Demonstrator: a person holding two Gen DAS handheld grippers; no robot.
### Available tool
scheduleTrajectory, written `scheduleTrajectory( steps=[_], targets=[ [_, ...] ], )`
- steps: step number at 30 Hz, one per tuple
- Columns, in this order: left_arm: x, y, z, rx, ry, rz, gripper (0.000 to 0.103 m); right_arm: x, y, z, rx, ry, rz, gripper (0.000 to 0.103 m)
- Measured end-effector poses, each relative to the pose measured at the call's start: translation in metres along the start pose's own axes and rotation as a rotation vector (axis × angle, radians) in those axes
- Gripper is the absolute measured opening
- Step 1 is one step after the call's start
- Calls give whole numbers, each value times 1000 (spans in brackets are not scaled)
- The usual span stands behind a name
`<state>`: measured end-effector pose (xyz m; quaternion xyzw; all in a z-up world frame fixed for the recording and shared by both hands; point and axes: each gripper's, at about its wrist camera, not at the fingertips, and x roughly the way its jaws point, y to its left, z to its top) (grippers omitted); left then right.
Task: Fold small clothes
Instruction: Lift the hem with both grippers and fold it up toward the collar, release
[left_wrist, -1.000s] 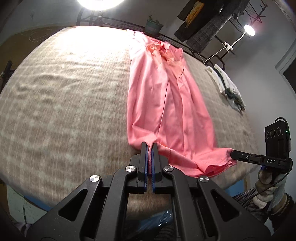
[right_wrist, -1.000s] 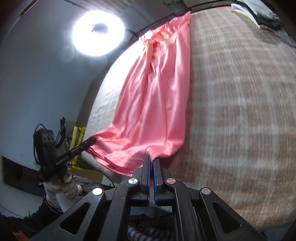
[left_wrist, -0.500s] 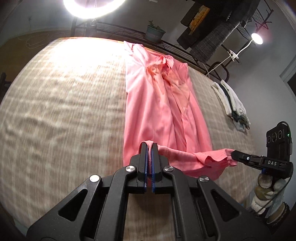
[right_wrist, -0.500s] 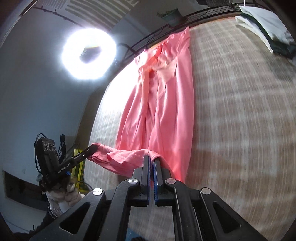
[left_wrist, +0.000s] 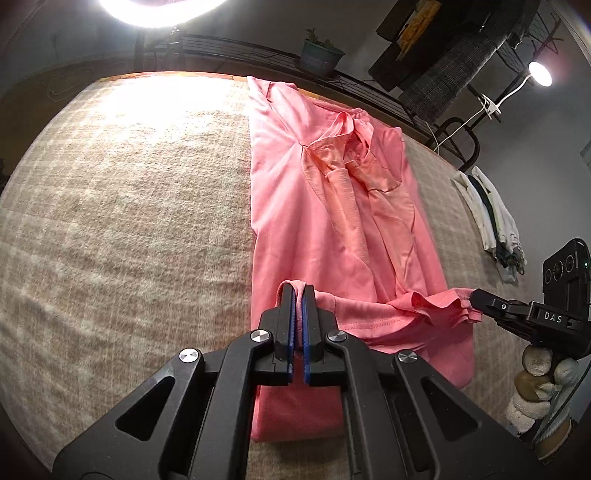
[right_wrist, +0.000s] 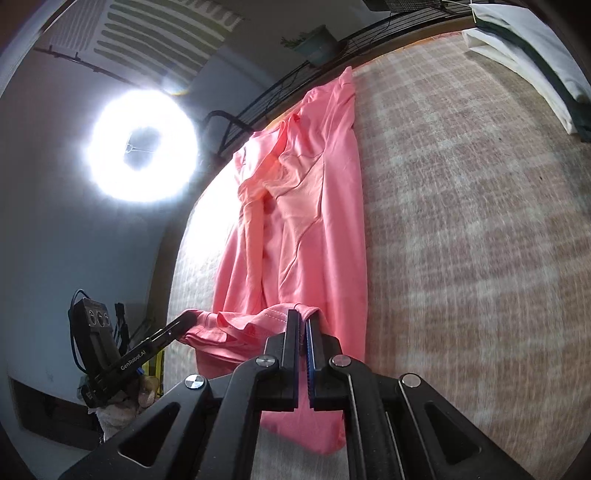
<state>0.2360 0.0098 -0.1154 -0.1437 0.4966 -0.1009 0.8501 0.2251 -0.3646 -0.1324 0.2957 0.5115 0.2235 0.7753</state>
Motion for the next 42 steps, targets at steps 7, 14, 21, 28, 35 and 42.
scheduleTrajectory(
  steps=[7,14,21,28,35,42],
  targets=[
    [13,10,11,-31,4,15,1,14,-6,14,-2,4,-26,0],
    [19,9,20,-18,-17,31,1,27,-12,26,15,-2,-30,0],
    [-3,9,25,13,-90,30,33,10,2,32,-64,-56,-58,30],
    [-16,3,5,144,2,-54,21,2,28,8,-283,36,22,14],
    [17,-9,-15,221,132,-27,17,46,31,-12,-367,172,-36,14],
    [35,-8,13,137,75,-8,17,60,34,8,-363,116,-120,16]
  ],
)
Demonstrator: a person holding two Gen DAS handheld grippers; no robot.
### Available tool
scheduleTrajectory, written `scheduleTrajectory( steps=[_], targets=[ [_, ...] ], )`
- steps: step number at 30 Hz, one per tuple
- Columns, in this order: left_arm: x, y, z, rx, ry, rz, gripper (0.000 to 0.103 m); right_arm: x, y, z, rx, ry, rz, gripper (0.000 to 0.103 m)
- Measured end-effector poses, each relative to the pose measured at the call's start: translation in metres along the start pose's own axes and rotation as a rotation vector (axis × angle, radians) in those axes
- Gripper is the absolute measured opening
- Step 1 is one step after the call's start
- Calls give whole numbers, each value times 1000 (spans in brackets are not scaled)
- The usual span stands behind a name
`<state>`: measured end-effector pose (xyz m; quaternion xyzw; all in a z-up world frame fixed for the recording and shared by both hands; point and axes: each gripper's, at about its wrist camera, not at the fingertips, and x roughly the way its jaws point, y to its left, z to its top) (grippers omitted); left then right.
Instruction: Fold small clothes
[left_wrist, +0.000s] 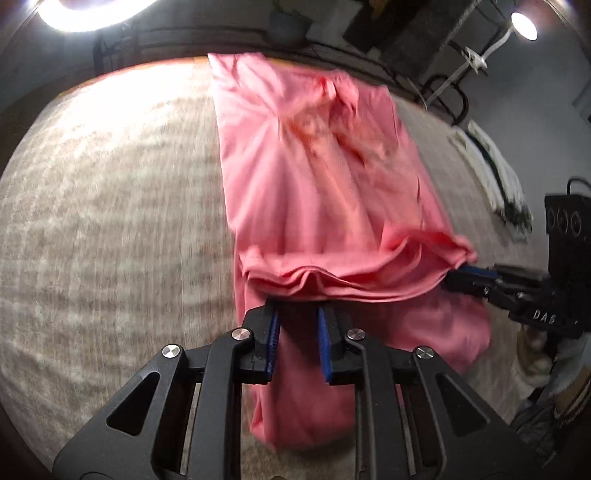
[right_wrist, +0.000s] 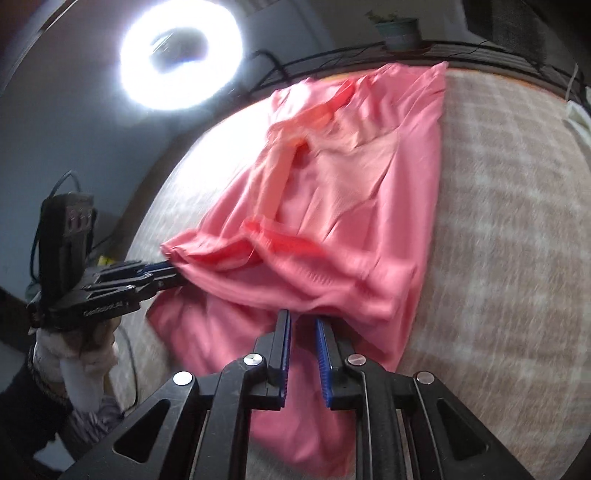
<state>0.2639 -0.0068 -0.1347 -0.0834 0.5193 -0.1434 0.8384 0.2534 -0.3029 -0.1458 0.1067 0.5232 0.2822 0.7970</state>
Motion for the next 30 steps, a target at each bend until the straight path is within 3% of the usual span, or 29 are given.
scheduleTrajectory(
  steps=[3,7,10,14,16,19,20,23,28,30],
  targets=[
    [-7,5,15,-43,-93,52,17,-12,-12,15,66,-106,-31,27],
    [-11,8,20,-55,-123,85,17,-25,-23,24,109,-162,-41,28],
    [-10,10,19,-39,-124,93,17,-30,-26,25,88,-168,-64,28],
    [-1,7,15,-16,-88,105,17,-21,-31,26,94,-128,-85,42],
    [9,8,12,-20,-58,114,17,-16,-34,25,91,-109,-92,40],
    [20,8,7,19,-35,206,19,-6,-32,26,53,-81,-126,7],
    [21,9,6,20,-40,224,26,-5,-31,26,40,-78,-163,6],
    [13,14,7,-10,-64,232,27,-2,-40,29,53,-63,-257,6],
    [-8,26,23,-54,-128,207,27,-31,-59,38,115,-154,-159,24],
    [-8,32,36,-67,-139,191,27,-38,-62,43,117,-180,-152,25]
  ],
)
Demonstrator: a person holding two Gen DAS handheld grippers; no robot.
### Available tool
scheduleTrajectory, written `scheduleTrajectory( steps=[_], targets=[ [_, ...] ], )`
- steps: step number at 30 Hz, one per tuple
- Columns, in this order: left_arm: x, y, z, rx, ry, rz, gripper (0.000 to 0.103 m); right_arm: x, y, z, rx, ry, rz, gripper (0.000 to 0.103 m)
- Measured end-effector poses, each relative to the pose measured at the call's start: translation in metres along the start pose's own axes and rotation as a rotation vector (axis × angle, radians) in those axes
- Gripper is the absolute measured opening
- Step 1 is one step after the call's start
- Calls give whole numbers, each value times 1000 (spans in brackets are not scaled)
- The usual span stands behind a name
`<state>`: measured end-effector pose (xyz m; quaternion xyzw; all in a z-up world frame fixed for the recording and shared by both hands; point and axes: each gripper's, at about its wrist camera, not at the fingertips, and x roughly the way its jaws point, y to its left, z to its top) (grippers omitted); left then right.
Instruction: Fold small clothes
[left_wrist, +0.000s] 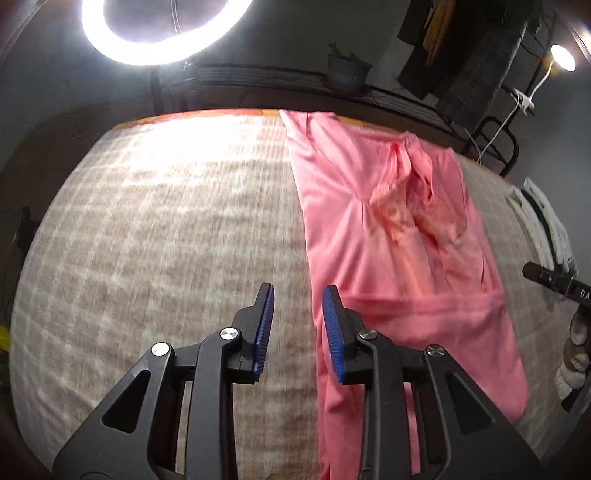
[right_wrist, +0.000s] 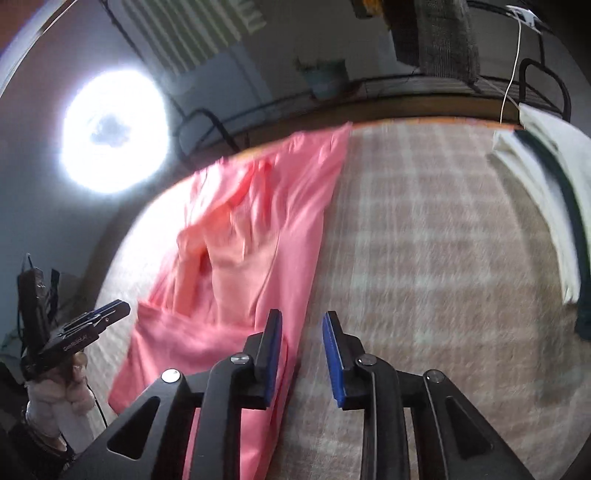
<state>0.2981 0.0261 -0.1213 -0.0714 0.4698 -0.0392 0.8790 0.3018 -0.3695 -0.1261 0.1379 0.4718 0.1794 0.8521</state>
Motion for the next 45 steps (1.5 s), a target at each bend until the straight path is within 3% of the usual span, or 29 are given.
scheduleTrajectory(
  steps=[7,11,16,18,20,25,31,33,34,37,42,45],
  targets=[
    [30,11,46,2,-28,-40,27,16,-11,39,-29,-35,-10,31],
    [57,16,68,-19,-7,-57,28,41,-26,67,-6,-43,-17,33],
    [77,14,94,-69,1,-138,28,70,-54,107,107,-74,70,34],
    [84,-4,107,-74,0,-190,28,77,-58,118,116,-79,85,34],
    [87,-22,117,-50,0,-223,35,87,-59,129,105,-74,83,34],
    [101,-93,141,89,24,-316,42,108,-62,150,118,-72,109,34],
    [139,-145,149,231,54,-219,42,121,-73,160,161,-78,152,34],
    [151,-150,150,232,74,-218,26,123,-76,159,174,-76,164,34],
    [155,-151,150,236,82,-210,3,124,-79,158,190,-74,177,34],
    [163,-147,149,232,73,-144,0,126,-87,159,227,-75,214,35],
    [160,-131,147,177,64,-118,0,126,-95,161,259,-86,239,40],
    [157,-129,148,156,40,-145,0,131,-90,165,241,-74,244,39]
  ],
)
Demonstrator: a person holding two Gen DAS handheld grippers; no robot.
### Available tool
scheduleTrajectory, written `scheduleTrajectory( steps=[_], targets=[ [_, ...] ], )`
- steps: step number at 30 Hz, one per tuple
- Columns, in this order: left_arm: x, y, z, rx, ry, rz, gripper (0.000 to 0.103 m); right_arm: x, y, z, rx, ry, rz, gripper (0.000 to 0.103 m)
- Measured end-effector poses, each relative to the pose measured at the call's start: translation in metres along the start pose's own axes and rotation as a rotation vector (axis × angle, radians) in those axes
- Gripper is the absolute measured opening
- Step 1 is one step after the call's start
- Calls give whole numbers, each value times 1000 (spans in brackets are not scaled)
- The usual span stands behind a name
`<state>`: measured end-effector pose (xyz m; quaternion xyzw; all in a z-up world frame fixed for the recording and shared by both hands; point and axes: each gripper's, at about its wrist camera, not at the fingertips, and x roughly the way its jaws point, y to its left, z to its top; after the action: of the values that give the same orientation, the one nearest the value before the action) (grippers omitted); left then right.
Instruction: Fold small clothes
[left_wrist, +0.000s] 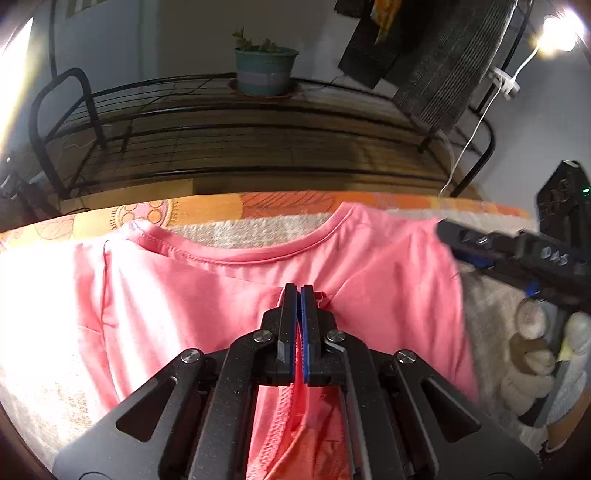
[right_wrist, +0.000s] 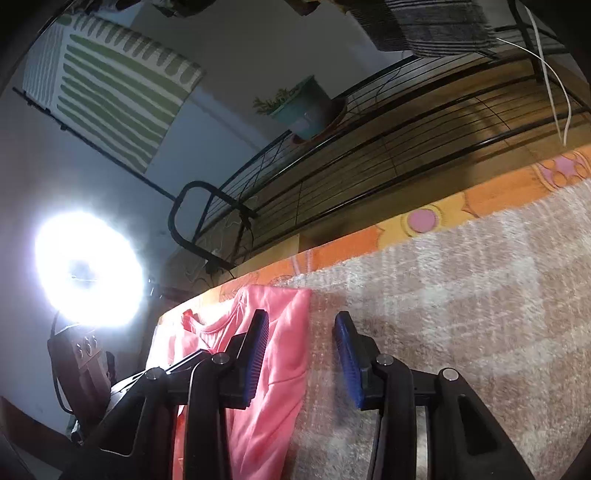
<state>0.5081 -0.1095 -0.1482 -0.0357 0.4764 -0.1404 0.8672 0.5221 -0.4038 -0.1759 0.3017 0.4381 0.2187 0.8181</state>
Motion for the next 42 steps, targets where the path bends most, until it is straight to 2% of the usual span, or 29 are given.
scheduleTrajectory(
  steps=[1,2,3,4,5,8,9,10,13,15,19,21,22,23,25,29,32,42],
  targets=[
    [-4,0,2,1,-8,-9,0,5,5,1,-21,11,-3,31],
    [-8,3,3,-8,-10,-37,7,9,9,1,-42,25,-16,19],
    [-15,9,6,-29,4,-88,15,16,16,1,-77,49,-43,14],
    [-24,15,8,-45,2,-119,32,23,26,1,-128,71,-87,7],
    [-35,22,10,-55,-21,-131,35,26,32,1,-161,76,-110,4],
    [-70,60,14,-56,-107,-47,35,28,43,3,-223,88,-136,3],
    [-76,76,16,-71,-114,-21,35,26,45,4,-235,86,-127,3],
    [-78,91,17,-88,-111,-2,35,25,46,4,-246,85,-121,9],
    [-69,140,18,-161,-64,29,35,20,41,6,-230,75,-109,42],
    [-54,157,16,-183,-24,38,35,19,35,6,-209,69,-94,42],
    [-23,154,18,-171,16,36,35,26,30,8,-167,56,-80,40],
    [-10,149,22,-181,18,27,35,29,33,9,-173,57,-84,35],
    [-8,145,23,-174,-8,39,35,31,34,9,-180,67,-83,27],
    [-6,142,24,-155,-15,52,22,34,36,8,-191,79,-83,15],
    [-3,129,26,-100,-11,37,3,37,43,6,-226,88,-109,3],
    [-19,118,25,-85,-33,-10,2,28,53,6,-244,63,-120,1],
    [-40,112,22,-82,-56,-36,2,12,60,7,-240,11,-107,1],
    [-130,90,-6,-53,-140,-90,2,-53,106,-21,-321,-35,-93,0]
  ],
)
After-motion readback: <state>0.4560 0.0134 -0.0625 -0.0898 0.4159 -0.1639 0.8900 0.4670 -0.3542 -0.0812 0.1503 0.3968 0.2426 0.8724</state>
